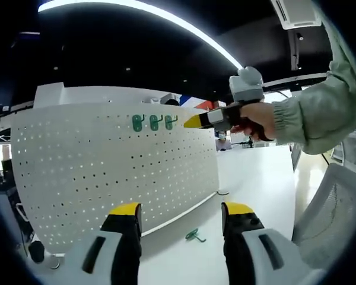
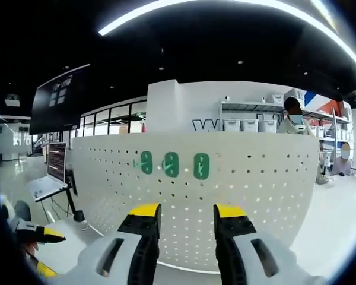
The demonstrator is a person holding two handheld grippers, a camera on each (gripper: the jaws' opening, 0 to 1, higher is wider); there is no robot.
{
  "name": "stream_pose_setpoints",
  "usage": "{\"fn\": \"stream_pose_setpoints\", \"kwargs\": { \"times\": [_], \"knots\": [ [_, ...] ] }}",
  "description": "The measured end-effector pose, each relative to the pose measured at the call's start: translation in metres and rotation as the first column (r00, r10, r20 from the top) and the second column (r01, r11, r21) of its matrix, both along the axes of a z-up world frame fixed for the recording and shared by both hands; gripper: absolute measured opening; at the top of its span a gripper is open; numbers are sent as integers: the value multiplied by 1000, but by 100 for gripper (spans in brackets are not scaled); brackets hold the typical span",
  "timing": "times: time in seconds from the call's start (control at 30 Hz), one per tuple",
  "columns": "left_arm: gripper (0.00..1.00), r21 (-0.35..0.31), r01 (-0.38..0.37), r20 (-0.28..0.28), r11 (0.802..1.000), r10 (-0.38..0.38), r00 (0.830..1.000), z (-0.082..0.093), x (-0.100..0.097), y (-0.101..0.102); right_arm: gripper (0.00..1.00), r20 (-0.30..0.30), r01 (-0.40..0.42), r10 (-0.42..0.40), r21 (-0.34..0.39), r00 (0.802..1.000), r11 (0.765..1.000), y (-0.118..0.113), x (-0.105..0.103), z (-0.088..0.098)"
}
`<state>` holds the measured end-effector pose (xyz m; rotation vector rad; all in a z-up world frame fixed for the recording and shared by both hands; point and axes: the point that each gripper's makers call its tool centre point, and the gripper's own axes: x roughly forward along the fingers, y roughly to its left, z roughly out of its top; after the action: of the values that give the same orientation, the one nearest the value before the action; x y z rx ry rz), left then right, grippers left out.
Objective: Insert the hook assembly into the mounting plate slot until the hook locks in place.
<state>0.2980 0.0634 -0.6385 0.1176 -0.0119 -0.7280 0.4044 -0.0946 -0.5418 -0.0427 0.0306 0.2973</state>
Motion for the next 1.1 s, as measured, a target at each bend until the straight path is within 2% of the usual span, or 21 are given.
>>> {"fn": "stream_pose_setpoints", "kwargs": {
  "times": [0.17,0.23,0.43,0.53,0.77,0.87,0.93,1.1],
  "knots": [
    [56,18,10,3,1000,-10,1000,-2,-1,-2,37,-13,-31,31,-9,999,999,-1,-24,-6],
    [56,25,13,4,1000,-13,1000,-3,-2,-3,38,-9,-54,53,-63,999,997,2,-36,-8],
    [56,52,13,1,999,-13,1000,-8,-3,-2,45,-14,-72,72,-46,997,996,4,-66,-17],
    [56,66,18,-6,998,-18,1000,-11,-4,-4,45,-26,-90,89,-55,996,994,8,-81,-30],
    [56,103,38,-22,994,-36,999,-21,-9,-9,52,-42,-126,126,8,991,992,11,-107,-59],
    [55,123,48,-32,991,-44,999,-26,-11,-11,51,12,-130,130,12,991,991,13,-118,-58],
    [55,139,57,-42,989,-51,998,-31,-13,-13,54,8,-149,148,43,989,988,18,-121,-61],
    [55,161,67,-57,985,-59,997,-37,-15,-15,55,5,-155,155,68,988,986,21,-126,-66]
  ]
}}
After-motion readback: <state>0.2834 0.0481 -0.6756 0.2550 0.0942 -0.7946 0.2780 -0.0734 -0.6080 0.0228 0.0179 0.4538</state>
